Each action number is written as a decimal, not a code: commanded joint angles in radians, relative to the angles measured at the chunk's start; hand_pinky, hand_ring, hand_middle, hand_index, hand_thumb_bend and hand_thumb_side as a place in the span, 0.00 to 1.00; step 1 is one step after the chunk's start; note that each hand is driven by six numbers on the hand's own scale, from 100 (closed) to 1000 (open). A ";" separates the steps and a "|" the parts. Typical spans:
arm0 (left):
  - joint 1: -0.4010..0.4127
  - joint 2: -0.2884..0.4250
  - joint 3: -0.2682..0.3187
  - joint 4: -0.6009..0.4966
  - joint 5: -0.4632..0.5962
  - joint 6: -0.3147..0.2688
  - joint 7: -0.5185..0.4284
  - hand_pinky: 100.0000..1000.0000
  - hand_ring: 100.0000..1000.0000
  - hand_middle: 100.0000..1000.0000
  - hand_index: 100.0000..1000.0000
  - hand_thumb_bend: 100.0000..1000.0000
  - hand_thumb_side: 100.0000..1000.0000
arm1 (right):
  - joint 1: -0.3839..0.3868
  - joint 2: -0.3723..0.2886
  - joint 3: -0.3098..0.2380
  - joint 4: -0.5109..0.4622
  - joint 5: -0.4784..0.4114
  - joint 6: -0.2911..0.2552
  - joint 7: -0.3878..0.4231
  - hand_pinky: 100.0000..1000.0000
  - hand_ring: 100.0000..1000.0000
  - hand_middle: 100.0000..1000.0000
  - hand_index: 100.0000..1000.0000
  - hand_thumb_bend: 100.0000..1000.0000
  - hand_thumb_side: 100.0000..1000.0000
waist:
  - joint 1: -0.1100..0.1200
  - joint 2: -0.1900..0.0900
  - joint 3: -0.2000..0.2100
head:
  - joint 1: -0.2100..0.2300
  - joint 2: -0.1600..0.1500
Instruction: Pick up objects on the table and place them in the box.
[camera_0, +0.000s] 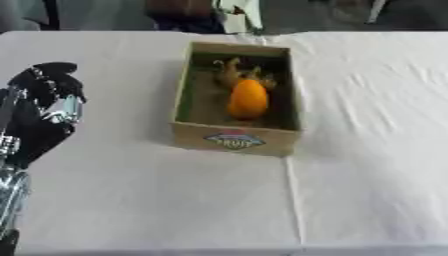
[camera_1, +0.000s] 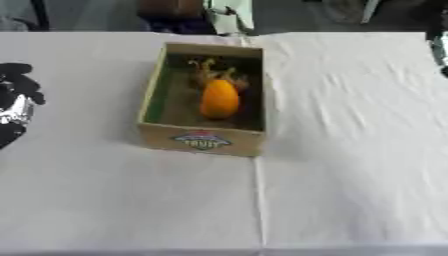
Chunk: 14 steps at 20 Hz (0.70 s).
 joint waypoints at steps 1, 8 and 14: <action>-0.001 0.014 0.015 -0.007 -0.005 -0.002 0.010 0.66 0.47 0.49 0.71 0.01 0.17 | 0.030 0.005 -0.038 -0.059 -0.022 0.028 0.009 0.73 0.65 0.57 0.73 0.00 0.32 | 0.002 -0.012 -0.004 | 0.009 0.007; 0.000 0.001 0.017 0.007 -0.009 -0.001 0.021 0.66 0.48 0.51 0.72 0.02 0.19 | 0.117 0.057 -0.071 -0.103 -0.042 0.055 0.053 0.71 0.62 0.56 0.72 0.00 0.39 | 0.005 -0.005 -0.017 | 0.015 0.005; 0.003 -0.015 0.014 0.019 -0.017 0.007 0.033 0.67 0.48 0.51 0.71 0.03 0.21 | 0.173 0.089 -0.083 -0.106 -0.028 0.062 0.071 0.70 0.61 0.54 0.71 0.00 0.46 | 0.006 0.005 -0.013 | 0.020 -0.003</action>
